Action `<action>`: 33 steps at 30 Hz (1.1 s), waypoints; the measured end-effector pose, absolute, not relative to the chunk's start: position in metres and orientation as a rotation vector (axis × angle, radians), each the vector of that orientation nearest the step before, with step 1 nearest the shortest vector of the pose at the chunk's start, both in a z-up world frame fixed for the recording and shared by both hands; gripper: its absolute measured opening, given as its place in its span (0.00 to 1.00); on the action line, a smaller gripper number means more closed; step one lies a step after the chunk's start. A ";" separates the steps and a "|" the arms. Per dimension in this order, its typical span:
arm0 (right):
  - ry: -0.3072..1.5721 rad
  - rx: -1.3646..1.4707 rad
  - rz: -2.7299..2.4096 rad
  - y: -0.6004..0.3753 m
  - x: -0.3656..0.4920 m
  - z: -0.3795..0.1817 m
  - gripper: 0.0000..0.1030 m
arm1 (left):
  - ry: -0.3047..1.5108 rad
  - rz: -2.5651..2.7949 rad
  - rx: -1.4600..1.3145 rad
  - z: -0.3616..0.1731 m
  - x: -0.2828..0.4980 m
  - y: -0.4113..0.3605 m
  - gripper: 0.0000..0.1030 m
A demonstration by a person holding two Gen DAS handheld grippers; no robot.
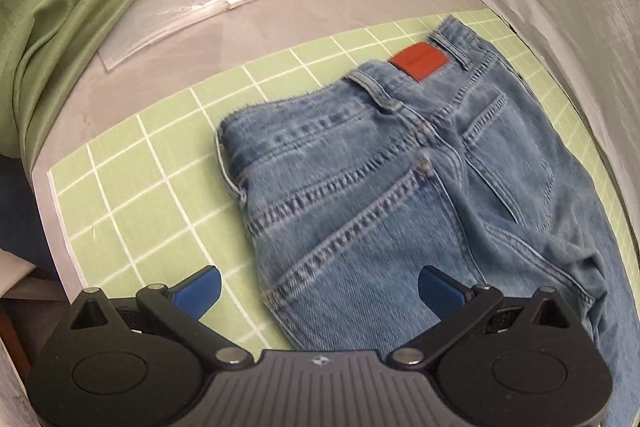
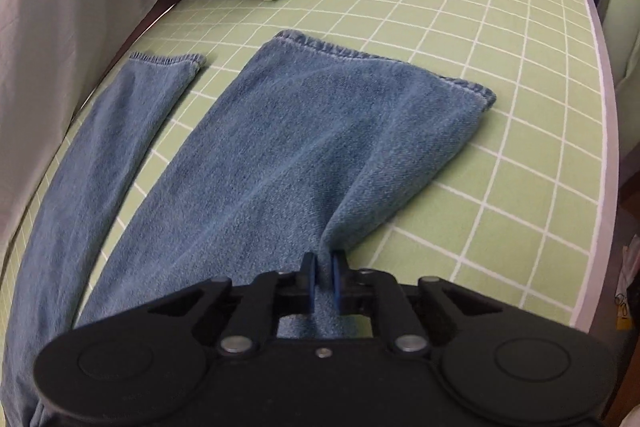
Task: Fold clothes
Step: 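Grasp the jeans leg with the right tool while the left tool grasps the waistband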
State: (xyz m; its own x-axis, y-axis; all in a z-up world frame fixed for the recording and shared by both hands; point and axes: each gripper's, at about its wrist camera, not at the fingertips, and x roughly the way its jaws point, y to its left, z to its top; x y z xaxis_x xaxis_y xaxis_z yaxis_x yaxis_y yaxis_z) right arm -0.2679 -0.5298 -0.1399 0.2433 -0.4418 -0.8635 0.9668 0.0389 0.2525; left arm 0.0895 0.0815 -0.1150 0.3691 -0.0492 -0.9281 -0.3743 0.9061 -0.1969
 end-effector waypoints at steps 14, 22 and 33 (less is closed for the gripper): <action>0.636 0.924 -1.238 -0.527 -0.257 -0.114 0.09 | 1.199 0.246 -0.421 -0.133 0.121 0.095 0.91; 0.609 0.930 -1.205 -0.530 -0.261 -0.108 0.09 | 1.160 0.246 -0.442 -0.126 0.117 0.091 0.52; 0.514 0.886 -1.143 -0.516 -0.282 -0.090 0.08 | 1.045 0.262 -0.430 -0.096 0.089 0.106 0.11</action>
